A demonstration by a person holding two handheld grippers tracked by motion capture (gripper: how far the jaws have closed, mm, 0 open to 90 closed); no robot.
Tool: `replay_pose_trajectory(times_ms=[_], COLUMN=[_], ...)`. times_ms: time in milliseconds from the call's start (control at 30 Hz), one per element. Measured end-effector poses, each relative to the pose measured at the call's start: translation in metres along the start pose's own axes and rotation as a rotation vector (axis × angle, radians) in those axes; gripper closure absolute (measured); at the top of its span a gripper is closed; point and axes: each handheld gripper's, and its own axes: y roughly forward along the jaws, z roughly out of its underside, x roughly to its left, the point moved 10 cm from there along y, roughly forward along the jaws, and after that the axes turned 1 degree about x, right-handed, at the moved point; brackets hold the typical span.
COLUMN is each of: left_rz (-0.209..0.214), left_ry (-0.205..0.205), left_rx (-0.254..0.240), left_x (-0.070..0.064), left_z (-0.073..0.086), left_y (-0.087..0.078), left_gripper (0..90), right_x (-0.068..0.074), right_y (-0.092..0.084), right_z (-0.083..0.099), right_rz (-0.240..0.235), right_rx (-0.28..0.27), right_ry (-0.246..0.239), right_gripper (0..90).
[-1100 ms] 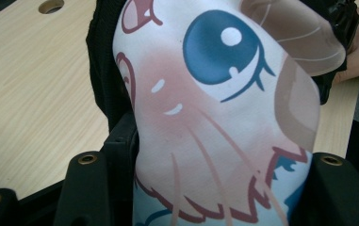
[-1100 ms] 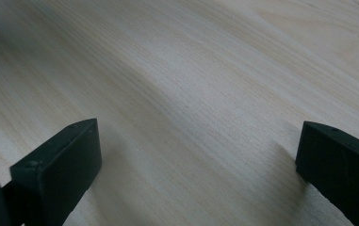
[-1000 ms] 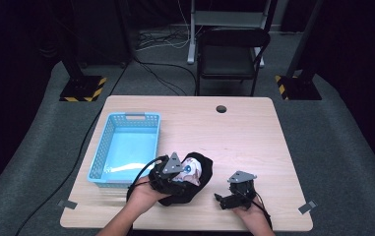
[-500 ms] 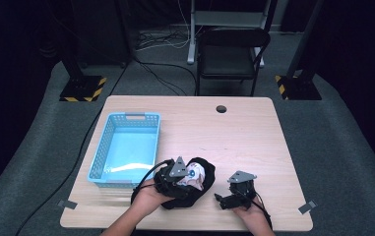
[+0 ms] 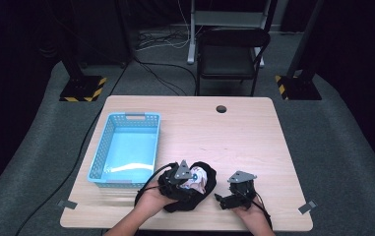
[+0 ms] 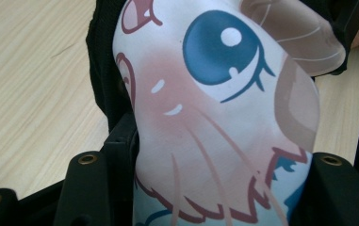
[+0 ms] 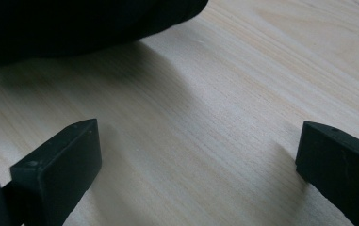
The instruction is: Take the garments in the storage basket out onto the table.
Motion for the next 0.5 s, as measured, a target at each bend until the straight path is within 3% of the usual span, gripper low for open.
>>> replay_pose_trajectory(times_ms=[500], left_rz=[0.003], left_ry=[-0.012], left_rx=[0.022], left_x=[-0.001], left_z=[0.008], left_y=[0.015], left_gripper=[41.9], right_x=[0.000], right_y=[0.000], right_z=[0.000], right_rz=[0.000], right_rx=[0.000], right_ry=[0.001], right_gripper=[0.1])
